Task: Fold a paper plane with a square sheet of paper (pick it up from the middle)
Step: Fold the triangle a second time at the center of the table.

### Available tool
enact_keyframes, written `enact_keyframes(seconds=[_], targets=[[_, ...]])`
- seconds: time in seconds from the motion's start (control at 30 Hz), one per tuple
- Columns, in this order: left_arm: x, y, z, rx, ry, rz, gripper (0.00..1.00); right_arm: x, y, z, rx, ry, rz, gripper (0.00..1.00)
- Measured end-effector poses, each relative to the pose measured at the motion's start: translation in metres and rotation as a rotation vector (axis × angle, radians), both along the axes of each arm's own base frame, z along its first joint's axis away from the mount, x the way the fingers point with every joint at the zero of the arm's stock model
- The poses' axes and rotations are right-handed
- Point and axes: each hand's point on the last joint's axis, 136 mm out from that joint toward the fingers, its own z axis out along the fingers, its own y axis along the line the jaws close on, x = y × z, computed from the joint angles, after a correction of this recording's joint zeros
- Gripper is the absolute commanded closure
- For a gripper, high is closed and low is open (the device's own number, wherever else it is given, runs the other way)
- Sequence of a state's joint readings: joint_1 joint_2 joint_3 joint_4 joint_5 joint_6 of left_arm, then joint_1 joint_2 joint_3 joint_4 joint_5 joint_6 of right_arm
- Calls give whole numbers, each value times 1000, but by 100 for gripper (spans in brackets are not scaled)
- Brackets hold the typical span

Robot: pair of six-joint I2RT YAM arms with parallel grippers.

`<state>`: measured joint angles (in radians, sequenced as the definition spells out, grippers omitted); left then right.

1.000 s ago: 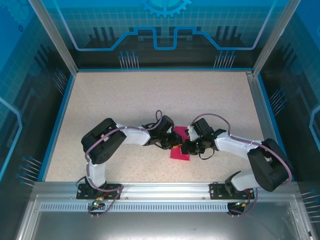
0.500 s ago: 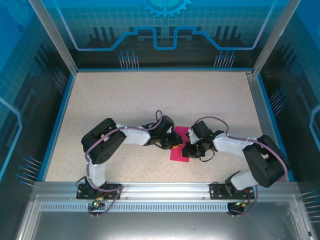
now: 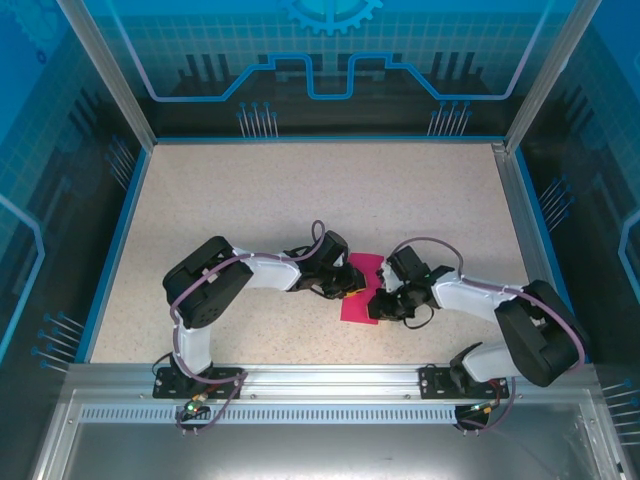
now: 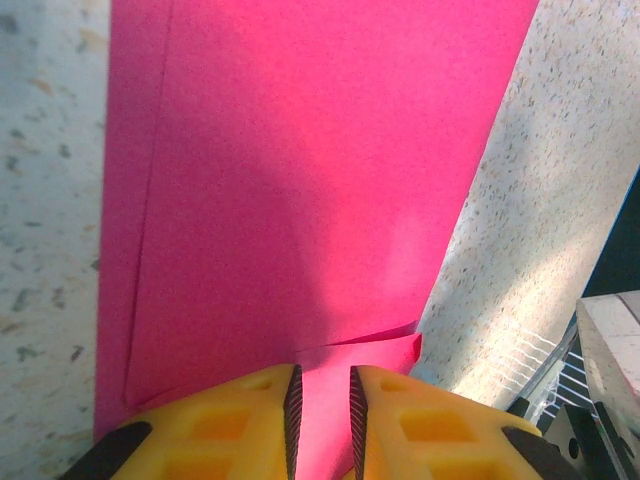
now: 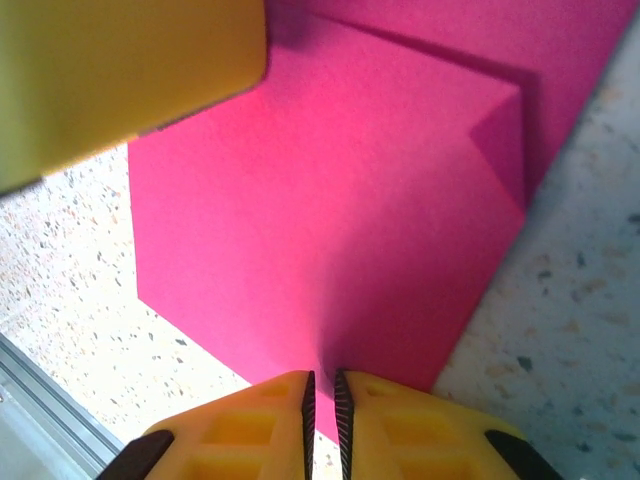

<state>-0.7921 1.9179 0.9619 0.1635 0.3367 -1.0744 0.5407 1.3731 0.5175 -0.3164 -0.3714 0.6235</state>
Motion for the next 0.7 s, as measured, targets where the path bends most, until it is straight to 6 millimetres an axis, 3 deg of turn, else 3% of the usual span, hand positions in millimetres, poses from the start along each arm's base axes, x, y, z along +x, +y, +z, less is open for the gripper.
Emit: enact_keyframes(seconds=[0.7], targets=[[-1, -1, 0, -1, -1, -5, 76, -28, -24, 2, -82, 79, -41, 82]])
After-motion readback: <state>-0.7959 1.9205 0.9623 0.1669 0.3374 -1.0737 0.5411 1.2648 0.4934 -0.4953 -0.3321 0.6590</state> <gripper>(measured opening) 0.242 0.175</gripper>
